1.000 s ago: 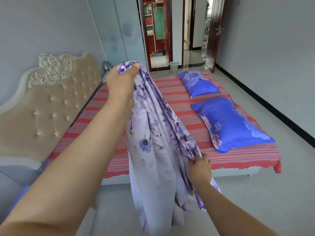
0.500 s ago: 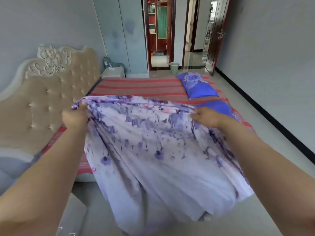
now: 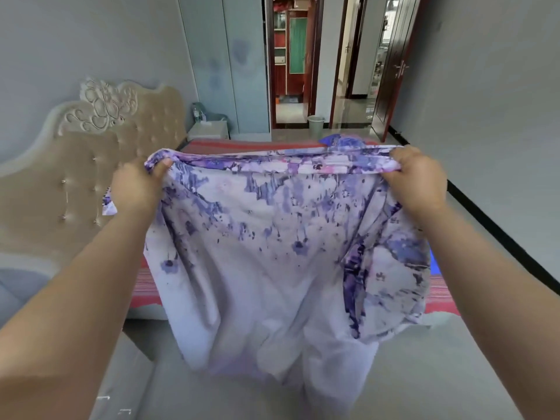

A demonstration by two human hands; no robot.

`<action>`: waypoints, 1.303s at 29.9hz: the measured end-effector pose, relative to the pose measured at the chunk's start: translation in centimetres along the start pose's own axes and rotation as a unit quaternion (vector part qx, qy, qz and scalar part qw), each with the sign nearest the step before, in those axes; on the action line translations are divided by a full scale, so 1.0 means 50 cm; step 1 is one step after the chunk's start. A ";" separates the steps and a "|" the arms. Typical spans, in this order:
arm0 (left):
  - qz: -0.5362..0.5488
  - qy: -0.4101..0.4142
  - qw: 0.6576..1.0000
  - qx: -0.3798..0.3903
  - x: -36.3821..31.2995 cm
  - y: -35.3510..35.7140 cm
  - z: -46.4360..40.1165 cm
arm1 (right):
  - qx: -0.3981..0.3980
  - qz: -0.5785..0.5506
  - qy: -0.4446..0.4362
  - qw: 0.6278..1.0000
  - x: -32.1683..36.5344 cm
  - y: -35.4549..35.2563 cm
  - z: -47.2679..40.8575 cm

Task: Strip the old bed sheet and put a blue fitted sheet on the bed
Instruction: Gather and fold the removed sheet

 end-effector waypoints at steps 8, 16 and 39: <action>0.118 -0.108 0.987 -0.001 0.036 -0.029 -0.011 | 0.336 -0.245 0.068 0.907 0.015 0.026 0.020; 0.202 -0.142 0.968 -0.051 0.027 -0.076 -0.004 | 0.347 -0.317 0.110 0.876 0.015 0.013 0.055; -0.062 0.287 0.878 0.378 -0.361 0.010 0.355 | 0.295 -0.040 -0.153 0.942 0.173 0.049 0.200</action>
Point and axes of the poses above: each hand's wrist, its own z-axis away from the middle knuckle, its own y-axis out of the palm, x = y × z, the point moved 6 cm from there along -z, towards the middle knuckle, and after that the axes turned 7 degrees about -x, right-handed, at the moved point
